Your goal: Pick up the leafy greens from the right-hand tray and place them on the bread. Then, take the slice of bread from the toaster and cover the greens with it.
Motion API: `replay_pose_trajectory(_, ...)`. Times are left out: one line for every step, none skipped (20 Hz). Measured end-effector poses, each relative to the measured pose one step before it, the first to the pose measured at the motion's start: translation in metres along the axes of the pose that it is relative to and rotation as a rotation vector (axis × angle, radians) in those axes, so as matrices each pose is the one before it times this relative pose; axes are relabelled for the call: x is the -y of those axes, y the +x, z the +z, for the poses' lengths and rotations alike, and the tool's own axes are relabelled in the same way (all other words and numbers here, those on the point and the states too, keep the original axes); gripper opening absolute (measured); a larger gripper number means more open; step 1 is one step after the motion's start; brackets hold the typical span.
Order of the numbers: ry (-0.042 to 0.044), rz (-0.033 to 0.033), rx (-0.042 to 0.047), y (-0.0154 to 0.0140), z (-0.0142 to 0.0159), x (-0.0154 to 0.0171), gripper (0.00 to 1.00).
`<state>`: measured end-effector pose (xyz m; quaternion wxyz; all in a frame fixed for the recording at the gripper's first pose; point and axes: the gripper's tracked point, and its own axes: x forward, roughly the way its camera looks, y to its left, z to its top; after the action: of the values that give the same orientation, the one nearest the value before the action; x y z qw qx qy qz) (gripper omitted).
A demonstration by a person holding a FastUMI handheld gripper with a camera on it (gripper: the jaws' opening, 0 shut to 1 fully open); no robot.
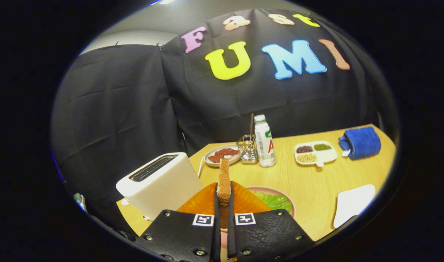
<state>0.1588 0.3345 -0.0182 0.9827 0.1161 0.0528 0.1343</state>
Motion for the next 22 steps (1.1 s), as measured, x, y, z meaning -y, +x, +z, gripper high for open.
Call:
replay_pose_trajectory(0.03716, 0.01554, -0.00455, -0.00104, -0.00302, 0.00071, 0.07)
replay_pose_trajectory(0.01821, 0.00681, -0.0005, 0.00026, -0.00238, 0.00227, 0.07)
replay_pose_trajectory(-0.00009, -0.0041, -0.00571, 0.00023, -0.00375, 0.00329, 0.07)
replay_pose_trajectory(-0.00227, -0.01076, -0.01074, 0.00071, -0.00548, 0.00581, 0.07)
replay_pose_trajectory(0.00184, -0.00453, -0.01418, 0.00239, -0.00759, 0.00379, 0.07)
replay_pose_trajectory(0.00462, 0.00036, -0.00477, 0.00093, -0.00397, 0.00239, 0.07)
replay_pose_trajectory(-0.00809, -0.02275, 0.00235, -0.00133, 0.00199, 0.00566, 0.07)
replay_pose_trajectory(-0.02428, -0.02507, 0.00243, -0.00206, 0.00214, 0.0074, 0.1)
replay_pose_trajectory(-0.03872, -0.0331, -0.00129, 0.0003, -0.00024, 0.00652, 0.12)
replay_pose_trajectory(-0.04801, -0.03254, 0.00533, -0.00027, 0.00073, 0.00758, 0.21)
replay_pose_trajectory(-0.04973, -0.03456, -0.00655, 0.00137, -0.0022, 0.00752, 0.29)
replay_pose_trajectory(-0.0388, -0.02644, -0.00047, -0.00075, -0.00189, 0.00695, 0.34)
replay_pose_trajectory(-0.02756, -0.01287, 0.00407, 0.00043, -0.00173, 0.00212, 0.36)
replay_pose_trajectory(-0.02296, -0.02323, 0.01415, -0.00139, 0.00218, 0.00541, 0.46)
replay_pose_trajectory(-0.02348, -0.0172, 0.01801, -0.00183, 0.00365, 0.00517, 0.48)
replay_pose_trajectory(-0.01951, -0.00819, 0.01361, -0.00288, 0.00397, 0.00414, 0.48)
replay_pose_trajectory(-0.00783, 0.0059, 0.01794, -0.00433, 0.00459, 0.00199, 0.48)
replay_pose_trajectory(-0.00166, 0.01195, 0.02147, -0.00504, 0.00681, 0.00167, 0.48)
replay_pose_trajectory(-0.00128, 0.00298, 0.02559, -0.00882, 0.00693, 0.00494, 0.48)
replay_pose_trajectory(-0.00412, -0.00076, 0.0282, -0.00831, 0.00776, 0.00655, 0.48)
replay_pose_trajectory(-0.0063, -0.0018, 0.03145, -0.00831, 0.00822, 0.00717, 0.48)
replay_pose_trajectory(-0.01137, 0.00022, 0.03074, -0.00878, 0.00859, 0.00774, 0.48)
